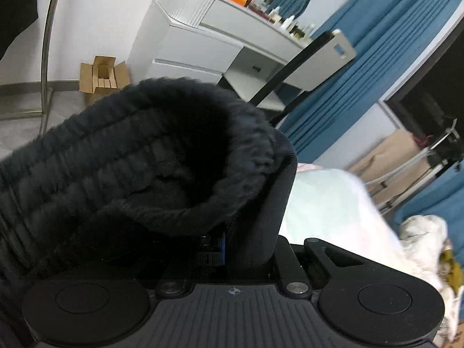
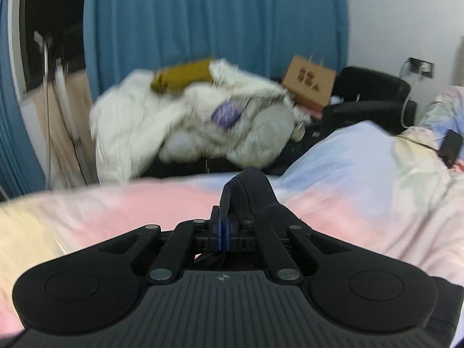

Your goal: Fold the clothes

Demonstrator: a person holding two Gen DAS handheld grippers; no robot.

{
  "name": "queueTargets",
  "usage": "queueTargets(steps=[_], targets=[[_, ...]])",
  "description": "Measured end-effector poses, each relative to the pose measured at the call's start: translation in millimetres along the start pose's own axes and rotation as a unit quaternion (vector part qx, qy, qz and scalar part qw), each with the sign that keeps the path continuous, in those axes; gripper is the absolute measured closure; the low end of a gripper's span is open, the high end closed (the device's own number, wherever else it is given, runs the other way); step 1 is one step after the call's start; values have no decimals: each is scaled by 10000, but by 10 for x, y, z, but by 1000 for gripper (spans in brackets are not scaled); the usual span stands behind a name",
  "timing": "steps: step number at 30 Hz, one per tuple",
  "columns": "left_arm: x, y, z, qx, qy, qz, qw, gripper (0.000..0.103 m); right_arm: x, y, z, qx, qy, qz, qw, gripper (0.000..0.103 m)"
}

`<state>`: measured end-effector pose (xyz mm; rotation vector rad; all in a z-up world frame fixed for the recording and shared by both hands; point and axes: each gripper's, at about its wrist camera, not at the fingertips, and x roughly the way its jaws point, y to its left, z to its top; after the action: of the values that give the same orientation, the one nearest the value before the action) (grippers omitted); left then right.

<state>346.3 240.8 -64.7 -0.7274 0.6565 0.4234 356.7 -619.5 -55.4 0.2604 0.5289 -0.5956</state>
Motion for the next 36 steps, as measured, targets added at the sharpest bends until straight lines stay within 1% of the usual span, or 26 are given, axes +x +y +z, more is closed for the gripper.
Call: queueTargets(steps=[3,5,6,8,10,12,13,15,17,18,19,21,23,24,25,26,27,28,30,31,33,35,36], targets=[[145,-118,-12,182,86,173,9996,90,269,16,-78,-40,480,-4,9988,95],[141,-150,-22,288,93,184,9994,88,308,-76,-100,152,636,188,9977,92],[125,-164,-28,363,93,175,9991,87,236,-137,-95,252,622,280,9974,90],[71,-131,-15,350,108,13,9993,77,90,-261,-84,452,594,463,9961,73],[-9,-66,-1,207,115,-331,9992,70,-75,-392,-72,646,555,653,9942,72],[-99,-7,4,179,154,-656,9976,67,-351,-594,-48,763,449,836,9926,72],[-153,25,4,180,165,-820,9963,65,-495,-708,-39,816,404,897,9918,74],[-295,79,2,189,175,-1041,9942,58,-769,-973,-51,1074,322,1008,9886,74],[-488,142,-20,191,79,-1188,9927,37,-1054,-1261,-103,1407,238,1059,9841,74],[-599,180,-37,181,17,-1247,9920,32,-1162,-1391,-136,1570,233,1087,9813,74],[-694,222,-57,163,0,-1293,9915,24,-1272,-1520,-176,1738,228,1119,9781,74],[-887,336,-102,15,54,-1429,9897,20,-1453,-1745,-300,2091,235,1225,9699,74],[-1067,616,-109,-455,232,-1505,9873,14,-1576,-1928,-427,2448,281,1359,9596,72],[-1157,758,-113,-693,322,-1542,9851,13,-1621,-2006,-491,2612,317,1440,9540,70],[-1196,918,-105,-905,430,-1596,9821,13,-1642,-2060,-551,2733,378,1563,9484,62],[-1231,1080,-96,-1115,539,-1651,9785,13,-1644,-2088,-613,2831,480,1728,9422,47],[-1267,1242,-87,-1324,647,-1706,9743,13,-1626,-2093,-675,2902,615,1915,9356,39],[-1254,1352,-98,-1458,753,-1677,9721,13,-1609,-2087,-730,2942,737,2045,9307,31],[-1166,1556,-127,-1704,947,-1652,9668,13,-1571,-2023,-803,2868,917,2036,9316,30],[-1174,1755,-188,-1811,971,-1776,9624,13,-1531,-1979,-834,2840,994,2045,9315,29],[-1076,1798,-238,-1880,934,-1873,9596,13,-1414,-1899,-889,2907,1116,2080,9272,29],[-975,1828,-287,-1945,894,-1965,9569,12,-1274,-1839,-919,3011,1110,2068,9243,29],[-935,1797,-307,-1891,869,-1947,9585,11,-1207,-1811,-932,3052,1090,2073,9230,29]])
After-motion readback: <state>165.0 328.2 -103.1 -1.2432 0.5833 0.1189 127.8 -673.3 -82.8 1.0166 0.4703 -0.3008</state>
